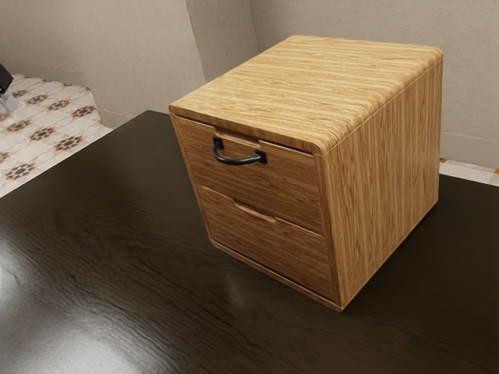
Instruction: Pull the drawer handle with one arm to open the drawer
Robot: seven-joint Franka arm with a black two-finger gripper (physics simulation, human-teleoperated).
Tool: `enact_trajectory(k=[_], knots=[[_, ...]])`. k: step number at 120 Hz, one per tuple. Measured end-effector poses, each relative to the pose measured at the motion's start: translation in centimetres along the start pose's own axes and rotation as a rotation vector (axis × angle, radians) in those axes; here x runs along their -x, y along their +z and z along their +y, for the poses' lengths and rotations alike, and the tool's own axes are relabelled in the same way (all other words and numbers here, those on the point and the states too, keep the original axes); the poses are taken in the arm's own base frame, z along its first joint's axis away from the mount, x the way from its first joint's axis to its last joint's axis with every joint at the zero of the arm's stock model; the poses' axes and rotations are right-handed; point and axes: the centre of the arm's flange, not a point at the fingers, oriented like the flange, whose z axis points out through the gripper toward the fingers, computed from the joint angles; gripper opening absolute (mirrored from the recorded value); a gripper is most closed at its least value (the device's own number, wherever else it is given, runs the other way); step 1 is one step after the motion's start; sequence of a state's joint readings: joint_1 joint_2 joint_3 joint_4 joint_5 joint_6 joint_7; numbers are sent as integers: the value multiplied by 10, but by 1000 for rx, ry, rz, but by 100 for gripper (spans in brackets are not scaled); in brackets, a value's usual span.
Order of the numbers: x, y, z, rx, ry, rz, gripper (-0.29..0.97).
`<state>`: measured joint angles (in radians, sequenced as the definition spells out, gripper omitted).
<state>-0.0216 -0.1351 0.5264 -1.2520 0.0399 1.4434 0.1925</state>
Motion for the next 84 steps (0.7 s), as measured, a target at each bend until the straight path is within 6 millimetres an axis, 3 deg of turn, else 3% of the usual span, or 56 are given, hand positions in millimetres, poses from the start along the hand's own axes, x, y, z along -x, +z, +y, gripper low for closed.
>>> enact_trajectory(k=[26, 30, 37, 46, 56, 62, 69, 74, 77, 81, 84], knots=[[-11, 23, 88, 15, 252, -113, 66], [-12, 25, 122, 29, 367, -124, 66], [-13, 36, 202, 53, 600, -146, 66], [-8, 62, 286, 74, 857, -183, 66], [6, 87, 366, 93, 1119, -173, 66], [14, 92, 396, 99, 1237, -133, 66], [25, 90, 400, 105, 1331, -75, 66], [35, 82, 387, 98, 1378, -32, 66], [29, 81, 356, 81, 1354, -14, 65], [14, 85, 287, 41, 1265, -6, 65], [9, 86, 248, 8, 1222, 3, 66]])
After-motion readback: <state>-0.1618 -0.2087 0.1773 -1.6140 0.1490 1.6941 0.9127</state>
